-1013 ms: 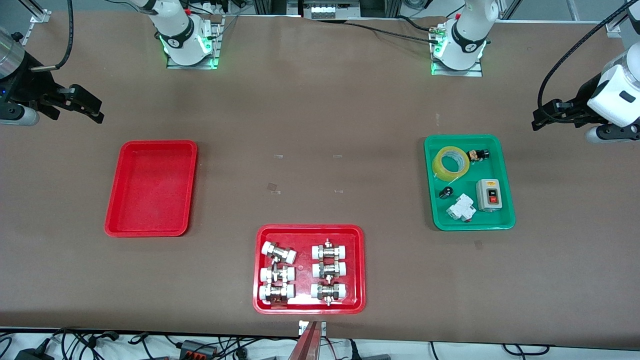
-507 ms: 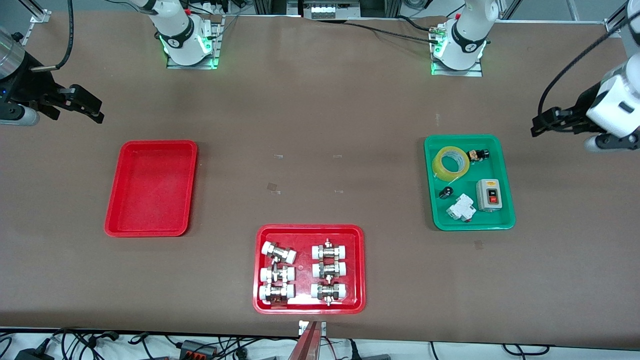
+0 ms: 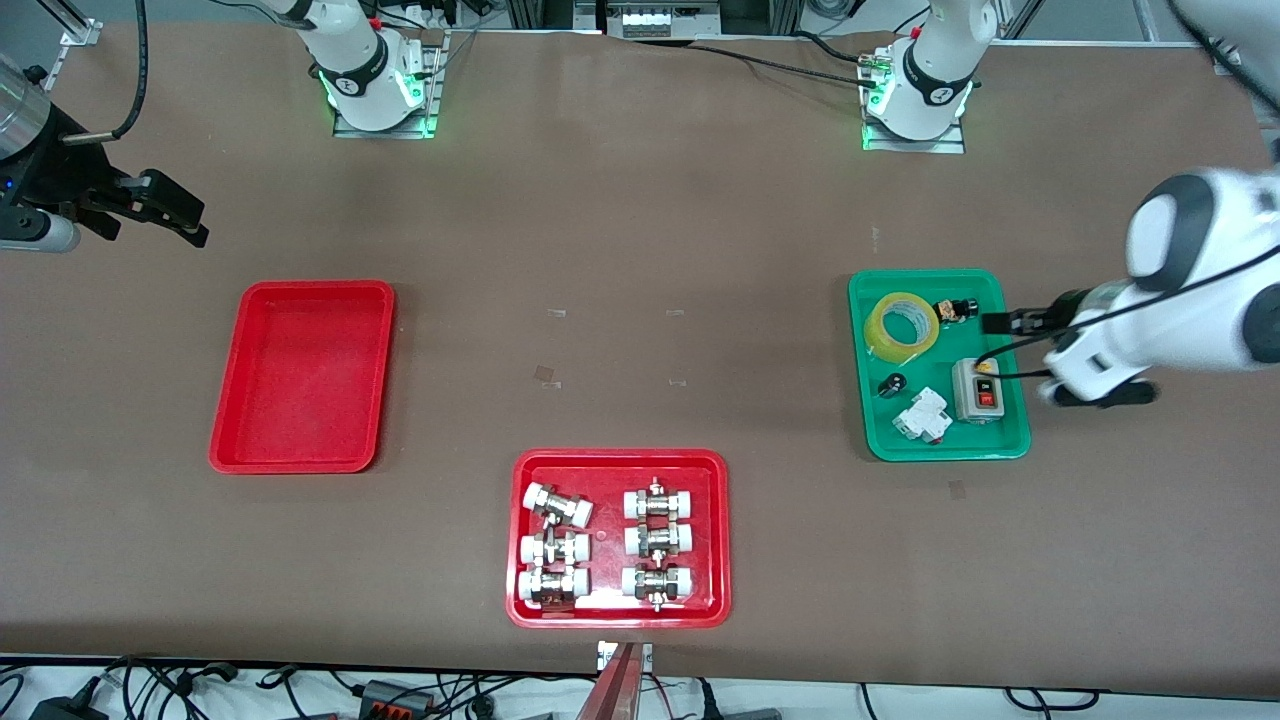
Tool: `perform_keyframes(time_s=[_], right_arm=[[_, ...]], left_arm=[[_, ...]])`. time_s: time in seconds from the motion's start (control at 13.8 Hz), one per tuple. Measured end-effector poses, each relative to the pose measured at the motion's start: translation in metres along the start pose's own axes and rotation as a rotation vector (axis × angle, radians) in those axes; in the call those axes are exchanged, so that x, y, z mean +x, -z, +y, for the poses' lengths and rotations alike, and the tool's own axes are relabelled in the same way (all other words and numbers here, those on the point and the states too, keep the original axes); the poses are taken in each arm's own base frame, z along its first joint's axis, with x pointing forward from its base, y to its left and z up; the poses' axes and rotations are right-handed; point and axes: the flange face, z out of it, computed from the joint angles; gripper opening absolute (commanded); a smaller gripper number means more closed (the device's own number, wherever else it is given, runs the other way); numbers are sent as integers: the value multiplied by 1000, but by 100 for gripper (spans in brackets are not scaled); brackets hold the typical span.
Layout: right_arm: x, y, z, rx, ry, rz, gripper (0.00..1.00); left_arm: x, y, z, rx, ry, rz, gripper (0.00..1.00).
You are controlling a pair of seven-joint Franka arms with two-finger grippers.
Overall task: Left arm passes tape to right arm into tray
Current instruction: 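Move the left gripper over the yellow tape roll in the green tray, then lower the left gripper into the tape roll's hole and grasp it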
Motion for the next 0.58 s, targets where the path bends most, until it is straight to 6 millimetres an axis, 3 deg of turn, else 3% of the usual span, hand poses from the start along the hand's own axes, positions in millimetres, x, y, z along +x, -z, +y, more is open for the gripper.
perform_keyframes(time_s=[0.14, 0.22, 0.36, 0.58], right_arm=[[0, 0, 0, 0, 0, 0, 100], [0, 0, 0, 0, 0, 0, 100], [0, 0, 0, 0, 0, 0, 100], [0, 0, 0, 0, 0, 0, 100]], left_arm=[[0, -37, 29, 16, -13, 4, 100], [0, -56, 33, 19, -14, 11, 100], [-2, -92, 27, 16, -6, 8, 100], [-5, -124, 3, 3, 33, -38, 100]])
